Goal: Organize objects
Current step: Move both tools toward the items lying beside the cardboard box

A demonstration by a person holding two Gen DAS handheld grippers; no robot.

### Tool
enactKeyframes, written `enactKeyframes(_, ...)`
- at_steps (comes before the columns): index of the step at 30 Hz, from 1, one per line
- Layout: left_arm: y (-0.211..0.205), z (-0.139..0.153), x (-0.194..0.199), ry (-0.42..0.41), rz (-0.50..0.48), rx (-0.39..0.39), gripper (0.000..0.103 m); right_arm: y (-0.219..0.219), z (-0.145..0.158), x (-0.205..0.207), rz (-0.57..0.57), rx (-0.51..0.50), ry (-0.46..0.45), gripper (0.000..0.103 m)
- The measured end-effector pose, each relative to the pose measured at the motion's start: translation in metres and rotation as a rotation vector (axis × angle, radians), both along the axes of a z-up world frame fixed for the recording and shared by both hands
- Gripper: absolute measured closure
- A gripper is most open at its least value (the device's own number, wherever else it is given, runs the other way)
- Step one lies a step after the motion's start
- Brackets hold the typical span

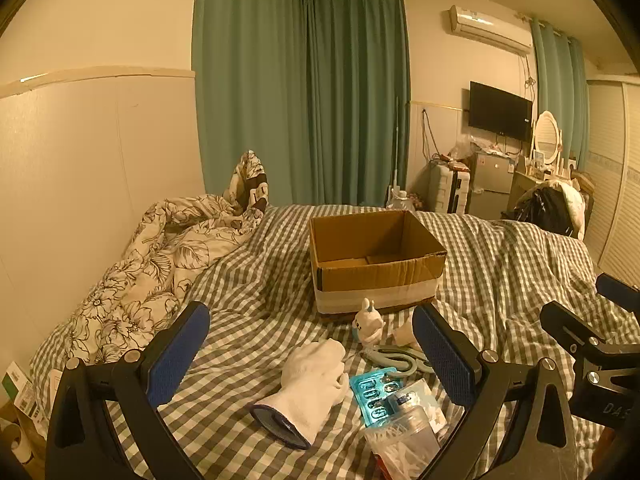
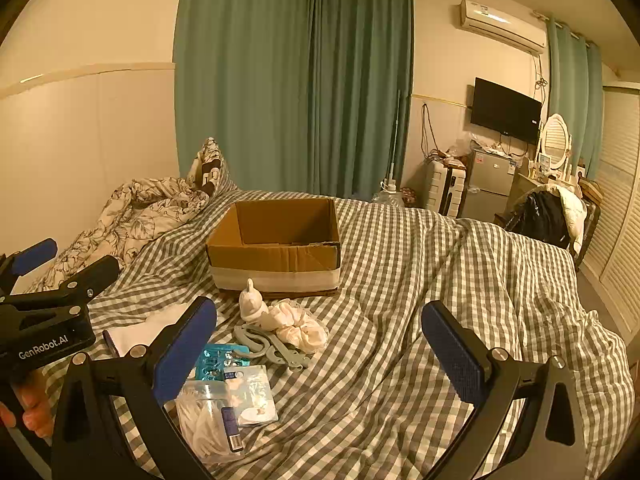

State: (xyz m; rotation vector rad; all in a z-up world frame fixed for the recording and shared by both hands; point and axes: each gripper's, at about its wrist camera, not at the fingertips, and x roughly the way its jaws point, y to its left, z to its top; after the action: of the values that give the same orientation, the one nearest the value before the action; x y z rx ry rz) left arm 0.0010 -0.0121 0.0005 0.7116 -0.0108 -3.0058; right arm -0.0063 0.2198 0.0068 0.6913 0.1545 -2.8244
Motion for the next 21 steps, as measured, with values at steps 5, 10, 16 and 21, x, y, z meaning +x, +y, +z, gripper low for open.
enactKeyframes(5,0.0008,-0.0007,0.001,-0.004,-0.001,-0.002,0.0,-0.0007,-0.0001,0.0011,0.002,0.001,0.001,0.0)
enactKeyframes(10,0.0007,-0.0012,0.0007,-0.006,-0.003,0.0,0.0,-0.0007,-0.0004,0.0012,0.003,0.002,0.001,0.0)
enactKeyframes(16,0.001,-0.0023,0.0014,-0.007,-0.002,0.0,0.0,-0.0039,0.0007,0.0027,0.008,0.009,0.001,0.0)
enactKeyframes(21,0.0016,-0.0035,0.0024,-0.005,-0.005,-0.001,0.0,-0.0059,0.0011,0.004,0.012,0.012,0.004,0.0)
